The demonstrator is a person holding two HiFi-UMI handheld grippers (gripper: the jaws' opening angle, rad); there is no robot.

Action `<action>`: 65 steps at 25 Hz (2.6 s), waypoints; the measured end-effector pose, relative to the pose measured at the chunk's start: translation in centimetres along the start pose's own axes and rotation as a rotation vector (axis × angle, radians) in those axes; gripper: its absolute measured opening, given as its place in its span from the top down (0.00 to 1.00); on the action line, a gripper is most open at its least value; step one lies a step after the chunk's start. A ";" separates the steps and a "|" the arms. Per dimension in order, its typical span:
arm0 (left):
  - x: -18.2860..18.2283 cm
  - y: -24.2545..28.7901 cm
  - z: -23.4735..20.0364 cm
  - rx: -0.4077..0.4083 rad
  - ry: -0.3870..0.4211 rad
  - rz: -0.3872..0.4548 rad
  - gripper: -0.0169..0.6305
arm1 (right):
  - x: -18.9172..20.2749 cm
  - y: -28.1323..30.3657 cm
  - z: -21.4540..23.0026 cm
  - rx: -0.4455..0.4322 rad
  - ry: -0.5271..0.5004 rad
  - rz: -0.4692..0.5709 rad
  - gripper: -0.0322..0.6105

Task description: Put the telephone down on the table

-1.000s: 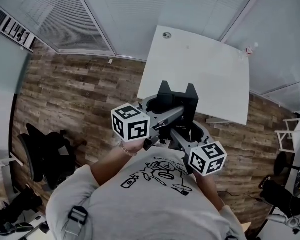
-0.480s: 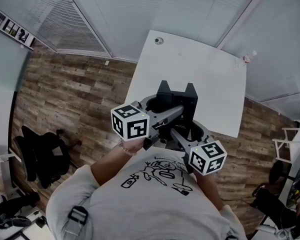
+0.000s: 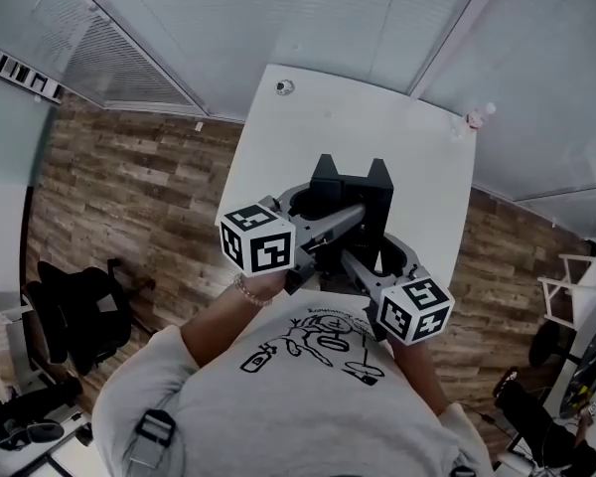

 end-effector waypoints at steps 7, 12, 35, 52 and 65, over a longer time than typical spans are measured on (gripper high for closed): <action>-0.5 4.4 -0.4 -0.016 -0.022 -0.004 0.53 | -1.4 -0.7 4.2 -0.006 0.009 -0.021 0.52; -0.8 7.0 -0.6 -0.040 -0.036 0.000 0.53 | -2.2 -1.2 6.9 -0.026 0.013 -0.034 0.52; -5.6 5.3 -5.9 -0.043 -0.034 -0.005 0.53 | -5.8 5.1 6.0 -0.030 0.011 -0.021 0.52; 0.3 6.2 -5.4 -0.032 -0.097 -0.086 0.53 | -0.3 3.0 6.5 0.003 0.100 -0.059 0.52; 4.0 8.4 -8.0 -0.016 -0.125 -0.138 0.53 | 3.2 4.0 9.3 0.028 0.147 -0.075 0.52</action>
Point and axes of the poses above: the fingertips, and each gripper's own axes: y forward along the fingers, z to its right, x out of its underside, the point moved 5 cm from there along -y, backward along the fingers, and after that the axes turned 5 degrees about -x, right-handed, at the moved point
